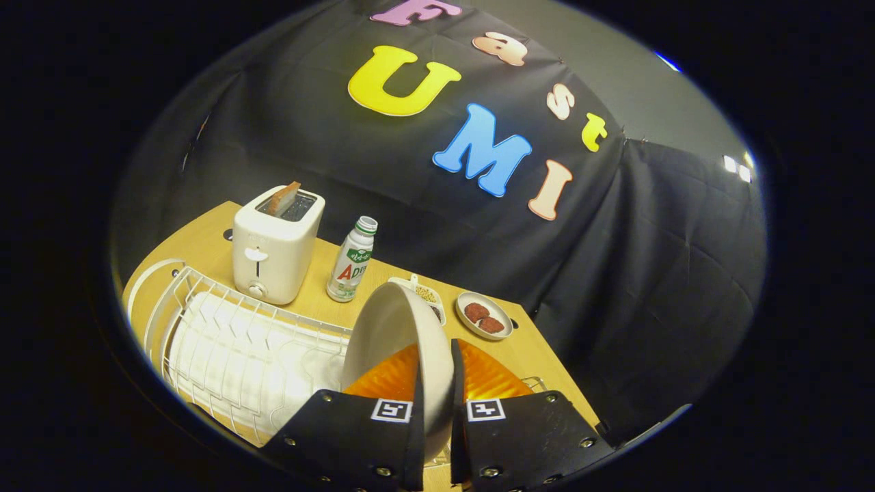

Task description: Take the plate from the dish rack, then take the spoon from the basket and place it into the plate.

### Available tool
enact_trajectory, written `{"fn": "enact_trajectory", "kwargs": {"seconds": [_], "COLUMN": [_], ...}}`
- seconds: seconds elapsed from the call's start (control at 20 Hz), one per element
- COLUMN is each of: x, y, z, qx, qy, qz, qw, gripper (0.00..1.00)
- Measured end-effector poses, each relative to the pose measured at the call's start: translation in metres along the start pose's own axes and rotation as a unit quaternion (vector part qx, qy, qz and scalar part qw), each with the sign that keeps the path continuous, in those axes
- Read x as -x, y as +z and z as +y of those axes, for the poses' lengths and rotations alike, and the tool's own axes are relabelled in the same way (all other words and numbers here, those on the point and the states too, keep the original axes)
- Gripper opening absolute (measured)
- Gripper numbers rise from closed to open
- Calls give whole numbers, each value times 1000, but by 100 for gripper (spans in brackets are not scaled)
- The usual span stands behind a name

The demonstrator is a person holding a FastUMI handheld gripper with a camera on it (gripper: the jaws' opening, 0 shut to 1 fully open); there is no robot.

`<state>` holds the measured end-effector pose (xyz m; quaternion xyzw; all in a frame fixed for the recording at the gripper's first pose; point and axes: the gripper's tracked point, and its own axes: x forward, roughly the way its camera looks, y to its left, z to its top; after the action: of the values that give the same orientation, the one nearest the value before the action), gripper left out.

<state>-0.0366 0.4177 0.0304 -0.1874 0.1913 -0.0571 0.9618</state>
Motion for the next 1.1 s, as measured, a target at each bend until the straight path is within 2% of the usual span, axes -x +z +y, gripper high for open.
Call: {"fn": "enact_trajectory", "kwargs": {"seconds": [0.2, 0.55, 0.85, 1.1], "x": [25, 103, 151, 165], "y": [9, -13, -69, -122], "z": [-11, -35, -47, -48], "qx": [9, -34, -113, -164], "qy": [-7, -6, 7, 21], "qz": [-14, -13, 33, 85], "qw": [1000, 999, 993, 983], "gripper": [15, 15, 15, 15]}}
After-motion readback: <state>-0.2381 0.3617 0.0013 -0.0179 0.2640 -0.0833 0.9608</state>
